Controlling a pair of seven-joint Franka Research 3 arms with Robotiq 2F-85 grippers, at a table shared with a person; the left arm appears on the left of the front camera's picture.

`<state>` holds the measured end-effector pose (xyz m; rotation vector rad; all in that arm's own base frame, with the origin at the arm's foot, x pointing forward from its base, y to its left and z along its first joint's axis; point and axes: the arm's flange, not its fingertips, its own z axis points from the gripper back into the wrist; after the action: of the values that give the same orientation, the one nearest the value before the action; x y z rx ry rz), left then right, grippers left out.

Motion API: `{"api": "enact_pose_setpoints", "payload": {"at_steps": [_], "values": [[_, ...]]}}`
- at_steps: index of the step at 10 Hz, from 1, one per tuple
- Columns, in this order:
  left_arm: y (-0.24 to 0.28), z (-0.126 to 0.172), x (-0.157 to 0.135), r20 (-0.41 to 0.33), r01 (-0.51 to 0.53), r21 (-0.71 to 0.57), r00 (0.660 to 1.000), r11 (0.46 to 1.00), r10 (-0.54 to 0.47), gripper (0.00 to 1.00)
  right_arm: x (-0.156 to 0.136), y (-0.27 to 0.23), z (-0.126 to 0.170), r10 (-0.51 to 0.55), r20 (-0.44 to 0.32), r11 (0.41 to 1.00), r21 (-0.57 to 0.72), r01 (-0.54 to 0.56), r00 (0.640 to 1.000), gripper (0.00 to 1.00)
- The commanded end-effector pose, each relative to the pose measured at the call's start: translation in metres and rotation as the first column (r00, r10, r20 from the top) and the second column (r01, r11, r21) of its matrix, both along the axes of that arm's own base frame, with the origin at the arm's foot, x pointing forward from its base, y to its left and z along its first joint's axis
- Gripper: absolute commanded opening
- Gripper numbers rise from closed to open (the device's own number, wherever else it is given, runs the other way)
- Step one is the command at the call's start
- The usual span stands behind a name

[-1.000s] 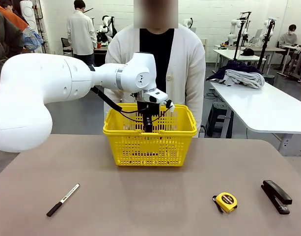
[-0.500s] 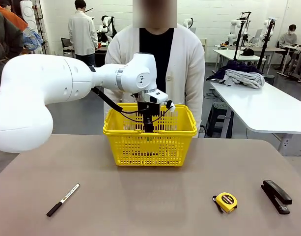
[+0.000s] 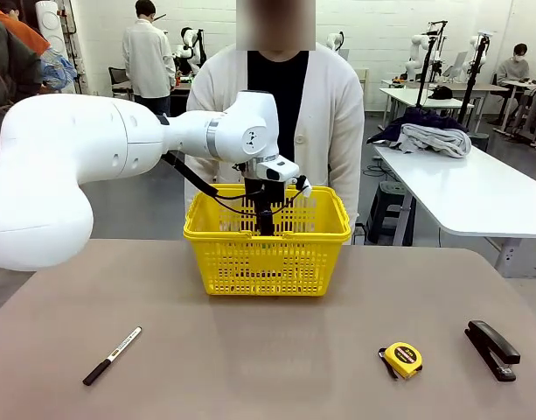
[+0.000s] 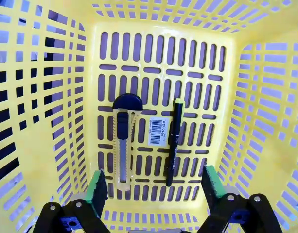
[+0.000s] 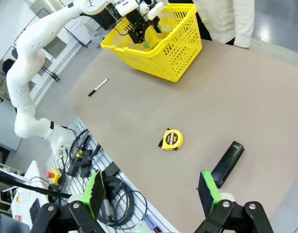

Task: Place the items the person wants into the basket.
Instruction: Pick up the item the person points to and place it in the Market Basket.

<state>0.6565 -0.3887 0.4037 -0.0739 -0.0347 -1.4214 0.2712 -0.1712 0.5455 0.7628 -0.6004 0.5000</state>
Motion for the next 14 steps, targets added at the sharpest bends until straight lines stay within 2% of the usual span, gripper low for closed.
{"api": "enact_pose_setpoints", "payload": {"at_steps": [1, 4, 5, 6, 8, 11, 13, 14], "values": [[0.001, 0.007, -0.001, -0.012, 0.002, -0.003, 1.000, 1.000, -0.002, 1.00, 0.002, 0.001, 0.000, 0.010, 0.019, 1.000, 0.020, -0.010, 1.000, 1.00], [0.001, 0.008, -0.004, -0.014, 0.001, -0.010, 1.000, 1.000, -0.002, 1.00, 0.002, 0.001, 0.000, 0.010, 0.019, 1.000, 0.020, -0.010, 1.000, 1.00], [0.001, 0.018, -0.013, -0.031, -0.011, -0.019, 0.999, 1.000, 0.010, 1.00, 0.002, 0.001, 0.000, 0.010, 0.019, 1.000, 0.020, -0.010, 1.000, 1.00], [0.005, 0.039, -0.032, -0.009, -0.021, -0.058, 1.000, 0.998, 0.020, 1.00, 0.002, 0.001, 0.000, 0.010, 0.019, 1.000, 0.020, -0.010, 1.000, 1.00], [0.024, 0.085, -0.088, 0.045, -0.025, -0.088, 0.999, 0.996, 0.029, 1.00, 0.002, 0.001, 0.000, 0.010, 0.019, 1.000, 0.020, -0.010, 1.000, 1.00], [0.080, 0.148, -0.196, 0.155, -0.041, -0.140, 0.986, 0.989, 0.063, 1.00, 0.002, 0.001, 0.000, 0.010, 0.019, 1.000, 0.020, -0.010, 1.000, 1.00], [0.126, 0.179, -0.272, 0.215, -0.043, -0.163, 0.973, 0.986, 0.078, 1.00, 0.002, 0.001, 0.000, 0.010, 0.019, 1.000, 0.020, -0.010, 1.000, 1.00], [0.146, 0.186, -0.299, 0.237, -0.067, -0.164, 0.966, 0.984, 0.105, 1.00, 0.002, 0.001, 0.000, 0.010, 0.019, 1.000, 0.020, -0.010, 1.000, 1.00]]}}
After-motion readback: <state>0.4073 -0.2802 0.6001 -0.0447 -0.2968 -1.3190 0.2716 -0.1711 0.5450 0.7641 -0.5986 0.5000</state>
